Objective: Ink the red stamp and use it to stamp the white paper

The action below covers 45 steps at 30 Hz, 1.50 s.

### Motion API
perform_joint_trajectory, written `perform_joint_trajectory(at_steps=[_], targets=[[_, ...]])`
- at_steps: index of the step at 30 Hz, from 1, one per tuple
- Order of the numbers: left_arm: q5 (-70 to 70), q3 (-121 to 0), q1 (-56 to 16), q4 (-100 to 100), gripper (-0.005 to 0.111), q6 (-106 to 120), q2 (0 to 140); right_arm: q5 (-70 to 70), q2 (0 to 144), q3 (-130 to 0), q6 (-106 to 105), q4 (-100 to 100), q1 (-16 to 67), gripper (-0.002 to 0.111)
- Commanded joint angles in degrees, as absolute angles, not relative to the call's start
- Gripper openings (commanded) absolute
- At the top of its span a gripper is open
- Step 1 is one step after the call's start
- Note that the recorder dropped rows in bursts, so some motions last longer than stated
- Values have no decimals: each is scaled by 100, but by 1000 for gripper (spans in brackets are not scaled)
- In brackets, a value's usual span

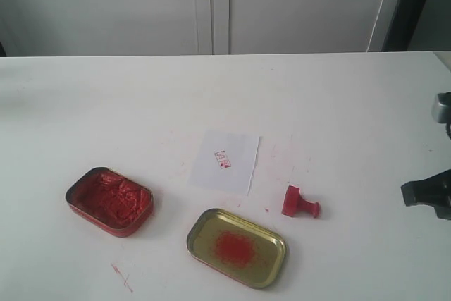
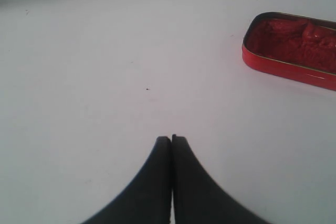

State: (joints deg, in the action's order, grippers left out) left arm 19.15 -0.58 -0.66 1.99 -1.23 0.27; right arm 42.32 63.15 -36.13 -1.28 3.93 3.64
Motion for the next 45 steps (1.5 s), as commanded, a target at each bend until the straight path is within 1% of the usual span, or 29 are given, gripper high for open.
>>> perform_joint_trajectory(at_steps=[1, 16, 24, 29, 45], targets=[[1954, 0, -54, 196, 0, -124, 0, 4273, 5638, -3592, -105, 279, 330, 0], [1954, 0, -54, 196, 0, -124, 0, 3997, 3165, -2911, -117, 279, 330, 0], [1954, 0, -54, 196, 0, -124, 0, 3914, 2291, -2729, -117, 279, 330, 0], [1954, 0, -54, 196, 0, -124, 0, 3840, 2013, -2729, -117, 279, 330, 0], [1954, 0, -54, 196, 0, -124, 0, 3735, 2013, -2729, -117, 301, 330, 0]])
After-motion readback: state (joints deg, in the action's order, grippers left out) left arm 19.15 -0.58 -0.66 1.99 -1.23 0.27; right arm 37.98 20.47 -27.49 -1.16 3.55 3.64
